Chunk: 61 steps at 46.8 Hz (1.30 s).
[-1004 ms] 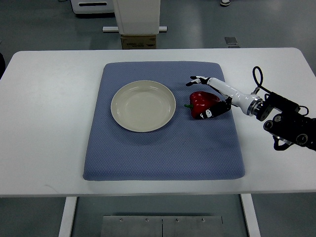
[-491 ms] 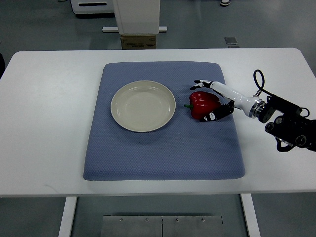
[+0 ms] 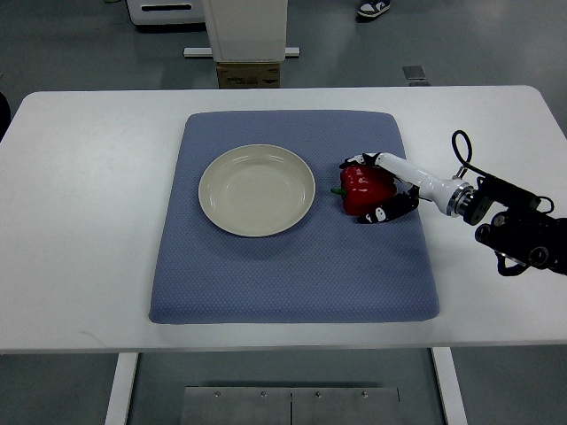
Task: Place red pepper on plate with right hand
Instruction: 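Close the right hand fingers around the red pepper, then lift the pepper and carry it over the cream plate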
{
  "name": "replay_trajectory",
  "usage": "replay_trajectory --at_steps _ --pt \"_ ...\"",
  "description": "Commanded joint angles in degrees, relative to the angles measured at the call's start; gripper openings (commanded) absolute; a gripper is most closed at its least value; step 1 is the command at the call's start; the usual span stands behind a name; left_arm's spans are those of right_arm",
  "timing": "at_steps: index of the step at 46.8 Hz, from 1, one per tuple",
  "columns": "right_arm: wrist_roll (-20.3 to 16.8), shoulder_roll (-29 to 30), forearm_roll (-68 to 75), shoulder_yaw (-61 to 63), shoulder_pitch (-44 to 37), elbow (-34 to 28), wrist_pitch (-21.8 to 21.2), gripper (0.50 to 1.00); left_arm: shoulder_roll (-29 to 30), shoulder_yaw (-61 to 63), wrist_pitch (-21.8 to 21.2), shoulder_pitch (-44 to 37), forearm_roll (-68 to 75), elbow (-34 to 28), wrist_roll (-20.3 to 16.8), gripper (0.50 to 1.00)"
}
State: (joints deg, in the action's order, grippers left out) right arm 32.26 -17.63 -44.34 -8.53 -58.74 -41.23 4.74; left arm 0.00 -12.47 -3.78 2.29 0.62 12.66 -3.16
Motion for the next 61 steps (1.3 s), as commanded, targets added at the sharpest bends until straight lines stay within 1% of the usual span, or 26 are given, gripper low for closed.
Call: replay_trajectory --at_steps 1,3,5,6,7,21,34,44,61 --pt "0.0 0.1 0.0 -0.2 -0.1 0.1 0.0 0.768 0.0 0.0 0.0 0.0 0.0 0.0 0.1 1.0" --pt "0.0 0.2 0.0 -0.3 -0.1 0.1 0.0 0.69 0.0 0.0 0.0 0.0 0.0 0.0 0.0 1.0" --pt "-0.2 0.2 0.0 -0.3 -0.1 0.3 -0.1 0.586 0.0 0.0 0.0 0.0 0.0 0.0 0.0 1.0" --pt "-0.3 0.3 0.0 -0.3 -0.1 0.3 -0.1 0.523 0.0 0.0 0.0 0.0 0.0 0.0 0.0 1.0" --pt "-0.4 0.4 0.0 -0.3 -0.1 0.3 -0.1 0.5 0.0 0.0 0.0 0.0 0.0 0.0 0.0 1.0" --pt "-1.0 0.3 0.5 1.5 -1.8 0.5 0.0 0.5 0.0 0.0 0.0 0.0 0.0 0.0 0.0 1.0" --pt "-3.0 0.8 1.0 3.3 -5.9 0.2 -0.2 0.5 0.0 0.0 0.0 0.0 0.0 0.0 0.1 1.0" --pt "-5.9 5.1 1.2 3.3 -9.4 0.2 -0.3 0.5 0.0 0.0 0.0 0.0 0.0 0.0 0.0 1.0" --pt "-10.6 15.1 1.2 3.5 -12.5 0.2 -0.2 0.5 0.0 0.0 0.0 0.0 0.0 0.0 0.0 1.0"
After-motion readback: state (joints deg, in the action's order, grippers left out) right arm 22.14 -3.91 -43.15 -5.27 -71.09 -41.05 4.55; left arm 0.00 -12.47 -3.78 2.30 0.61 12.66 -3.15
